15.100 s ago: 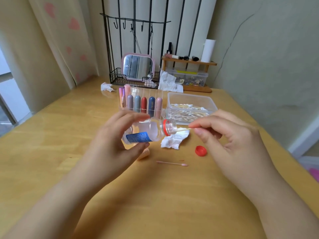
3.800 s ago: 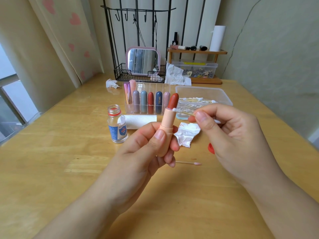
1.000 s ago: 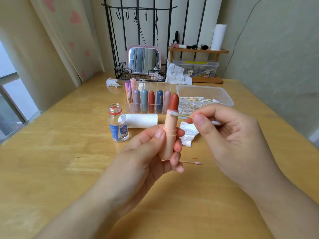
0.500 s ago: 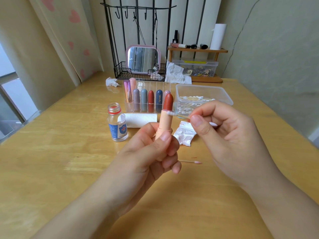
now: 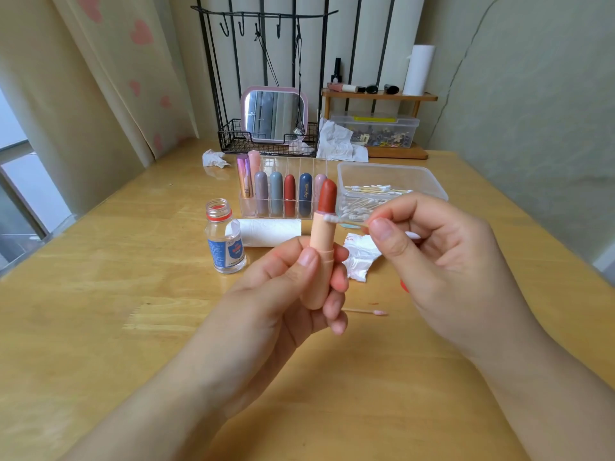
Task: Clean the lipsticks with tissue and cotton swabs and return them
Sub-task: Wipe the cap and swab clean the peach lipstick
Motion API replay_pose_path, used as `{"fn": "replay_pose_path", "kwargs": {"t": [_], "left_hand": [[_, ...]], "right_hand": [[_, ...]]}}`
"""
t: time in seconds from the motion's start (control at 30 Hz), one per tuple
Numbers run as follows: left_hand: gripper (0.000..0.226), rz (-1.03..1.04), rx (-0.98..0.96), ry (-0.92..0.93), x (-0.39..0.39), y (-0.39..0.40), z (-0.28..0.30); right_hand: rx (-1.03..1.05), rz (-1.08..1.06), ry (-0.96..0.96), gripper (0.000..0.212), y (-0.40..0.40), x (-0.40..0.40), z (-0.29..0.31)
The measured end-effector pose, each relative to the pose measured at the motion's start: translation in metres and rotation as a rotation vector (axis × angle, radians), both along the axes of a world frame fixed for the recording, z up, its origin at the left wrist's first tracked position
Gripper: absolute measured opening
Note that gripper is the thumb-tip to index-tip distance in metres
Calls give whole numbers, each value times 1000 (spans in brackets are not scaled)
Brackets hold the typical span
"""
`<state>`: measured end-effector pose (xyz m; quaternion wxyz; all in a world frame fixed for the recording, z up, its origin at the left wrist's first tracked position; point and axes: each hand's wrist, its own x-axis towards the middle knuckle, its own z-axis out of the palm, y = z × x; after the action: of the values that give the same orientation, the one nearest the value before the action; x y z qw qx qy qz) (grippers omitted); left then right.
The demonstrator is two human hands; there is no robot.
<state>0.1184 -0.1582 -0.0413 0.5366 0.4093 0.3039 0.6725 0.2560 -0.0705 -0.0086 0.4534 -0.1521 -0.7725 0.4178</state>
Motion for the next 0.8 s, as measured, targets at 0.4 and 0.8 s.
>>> {"fn": "replay_pose_path", "kwargs": {"t": [0.4, 0.8], "left_hand": [[30, 18, -35, 72, -3, 1, 0], [38, 63, -61, 111, -1, 2, 0]], "right_hand": [[-30, 65, -19, 13, 3, 0, -3], [84, -11, -53, 12, -3, 1, -3]]}}
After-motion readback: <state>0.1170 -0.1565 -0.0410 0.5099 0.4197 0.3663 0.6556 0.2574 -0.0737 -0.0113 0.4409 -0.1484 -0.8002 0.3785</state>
